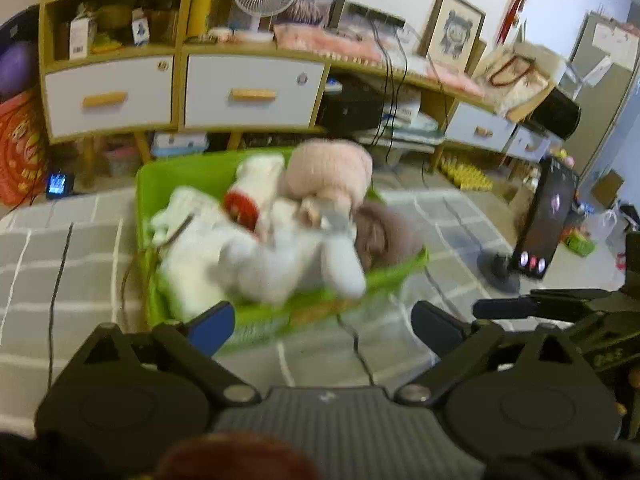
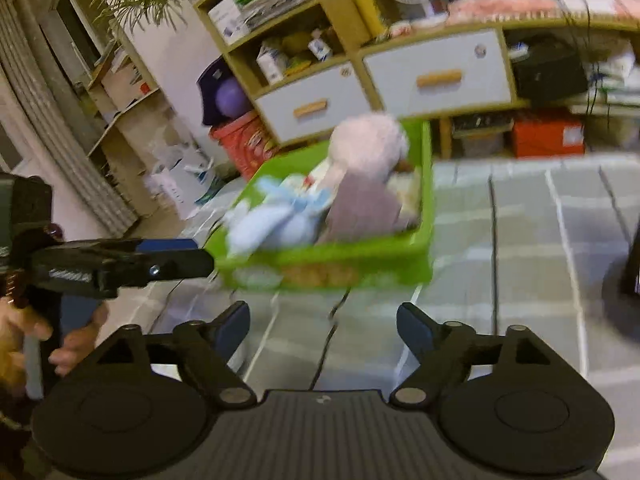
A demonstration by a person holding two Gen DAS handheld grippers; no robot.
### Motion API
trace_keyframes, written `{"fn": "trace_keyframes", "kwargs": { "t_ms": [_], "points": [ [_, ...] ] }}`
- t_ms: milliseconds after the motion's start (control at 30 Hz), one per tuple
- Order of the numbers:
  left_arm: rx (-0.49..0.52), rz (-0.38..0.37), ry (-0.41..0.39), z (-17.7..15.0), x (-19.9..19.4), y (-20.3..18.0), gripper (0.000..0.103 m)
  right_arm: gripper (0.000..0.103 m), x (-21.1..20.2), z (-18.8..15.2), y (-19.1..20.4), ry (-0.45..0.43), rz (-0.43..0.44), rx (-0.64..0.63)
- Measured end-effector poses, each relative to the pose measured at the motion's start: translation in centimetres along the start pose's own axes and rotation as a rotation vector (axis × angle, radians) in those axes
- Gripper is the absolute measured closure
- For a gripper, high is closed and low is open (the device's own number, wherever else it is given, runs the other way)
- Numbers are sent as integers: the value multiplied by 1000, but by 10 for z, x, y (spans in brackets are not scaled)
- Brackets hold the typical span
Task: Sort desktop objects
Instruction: 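Grasp white glove with left tool while right tool grasps yellow burger plush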
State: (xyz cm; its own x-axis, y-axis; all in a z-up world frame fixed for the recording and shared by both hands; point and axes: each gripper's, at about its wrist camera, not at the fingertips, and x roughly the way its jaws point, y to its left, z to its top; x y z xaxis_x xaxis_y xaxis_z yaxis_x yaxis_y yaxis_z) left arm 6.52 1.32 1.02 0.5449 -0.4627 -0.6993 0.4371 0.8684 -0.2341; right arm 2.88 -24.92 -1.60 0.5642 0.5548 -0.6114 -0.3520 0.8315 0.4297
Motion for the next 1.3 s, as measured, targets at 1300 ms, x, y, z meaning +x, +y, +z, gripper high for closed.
{"fn": "trace_keyframes", "kwargs": {
  "t_ms": [1300],
  "points": [
    [-101, 35, 171, -76, -12, 21, 10, 32, -1, -92, 11, 124, 161, 150]
  ]
}}
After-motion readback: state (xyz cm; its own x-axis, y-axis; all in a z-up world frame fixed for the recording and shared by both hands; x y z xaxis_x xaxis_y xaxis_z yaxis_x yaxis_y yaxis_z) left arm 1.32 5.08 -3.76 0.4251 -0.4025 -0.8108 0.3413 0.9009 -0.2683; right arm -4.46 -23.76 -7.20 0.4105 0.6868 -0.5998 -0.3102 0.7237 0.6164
